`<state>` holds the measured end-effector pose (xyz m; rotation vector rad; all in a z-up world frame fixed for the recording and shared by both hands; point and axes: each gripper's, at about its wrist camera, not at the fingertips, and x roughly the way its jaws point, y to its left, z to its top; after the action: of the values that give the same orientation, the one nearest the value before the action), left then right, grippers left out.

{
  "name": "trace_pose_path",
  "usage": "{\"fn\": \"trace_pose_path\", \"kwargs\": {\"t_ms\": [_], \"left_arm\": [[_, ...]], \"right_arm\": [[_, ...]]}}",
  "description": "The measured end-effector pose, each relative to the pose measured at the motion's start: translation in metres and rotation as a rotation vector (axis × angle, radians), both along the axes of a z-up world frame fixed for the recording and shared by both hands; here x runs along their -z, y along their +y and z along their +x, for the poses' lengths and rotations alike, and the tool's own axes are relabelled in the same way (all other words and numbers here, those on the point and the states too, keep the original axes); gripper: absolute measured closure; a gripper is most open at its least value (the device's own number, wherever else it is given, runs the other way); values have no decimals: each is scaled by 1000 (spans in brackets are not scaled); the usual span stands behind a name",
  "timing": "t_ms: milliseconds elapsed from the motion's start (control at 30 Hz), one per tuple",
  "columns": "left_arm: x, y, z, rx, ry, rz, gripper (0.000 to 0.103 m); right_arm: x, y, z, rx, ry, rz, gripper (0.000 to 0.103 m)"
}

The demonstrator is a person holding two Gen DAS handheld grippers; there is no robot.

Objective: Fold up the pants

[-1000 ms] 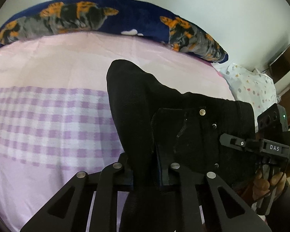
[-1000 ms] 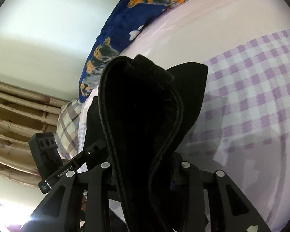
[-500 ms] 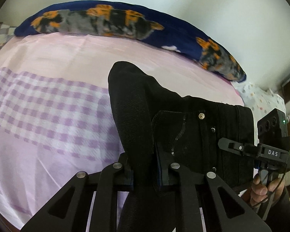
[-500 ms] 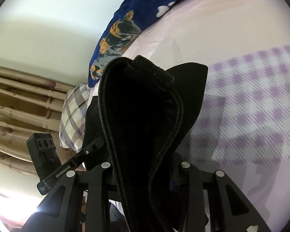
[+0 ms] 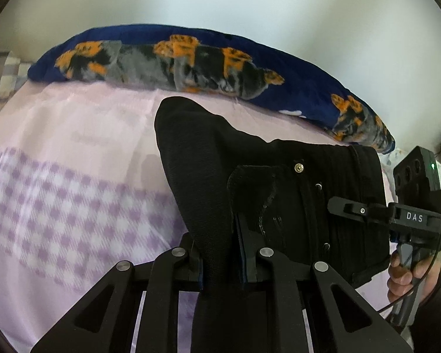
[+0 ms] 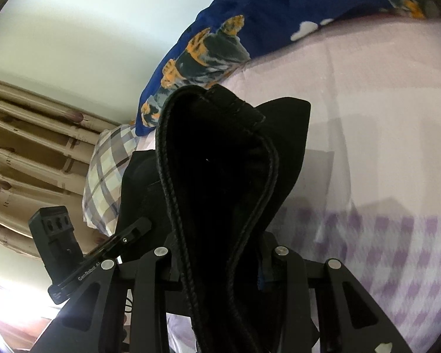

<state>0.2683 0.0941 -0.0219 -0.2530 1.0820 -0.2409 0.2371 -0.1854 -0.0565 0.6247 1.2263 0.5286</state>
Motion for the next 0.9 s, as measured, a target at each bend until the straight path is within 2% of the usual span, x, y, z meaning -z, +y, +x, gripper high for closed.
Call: {"fn": "trace_pose_path", "kwargs": {"t_ms": [300, 433, 500, 567, 600, 733, 900], "left_arm": [[11, 8, 45, -1, -32, 43, 86], [33, 13, 55, 1, -6, 57, 84], [46, 15, 57, -2, 7, 81, 79], [57, 15, 55, -2, 3, 110, 66], [61, 16, 54, -2, 3, 122, 64], [68, 18, 45, -11, -7, 139, 56], [67, 9, 20, -5, -32, 235, 45]], "right_arm": [[5, 9, 37, 13, -26, -43, 72], [19, 12, 42, 33, -37, -105, 70], [28, 16, 42, 43, -46, -197, 62], [32, 17, 36, 43, -68, -264, 55], [32, 17, 32, 43, -85, -283, 48], [30, 18, 21, 47, -120, -348, 40], [21, 19, -8, 30, -167, -449, 33]]}}
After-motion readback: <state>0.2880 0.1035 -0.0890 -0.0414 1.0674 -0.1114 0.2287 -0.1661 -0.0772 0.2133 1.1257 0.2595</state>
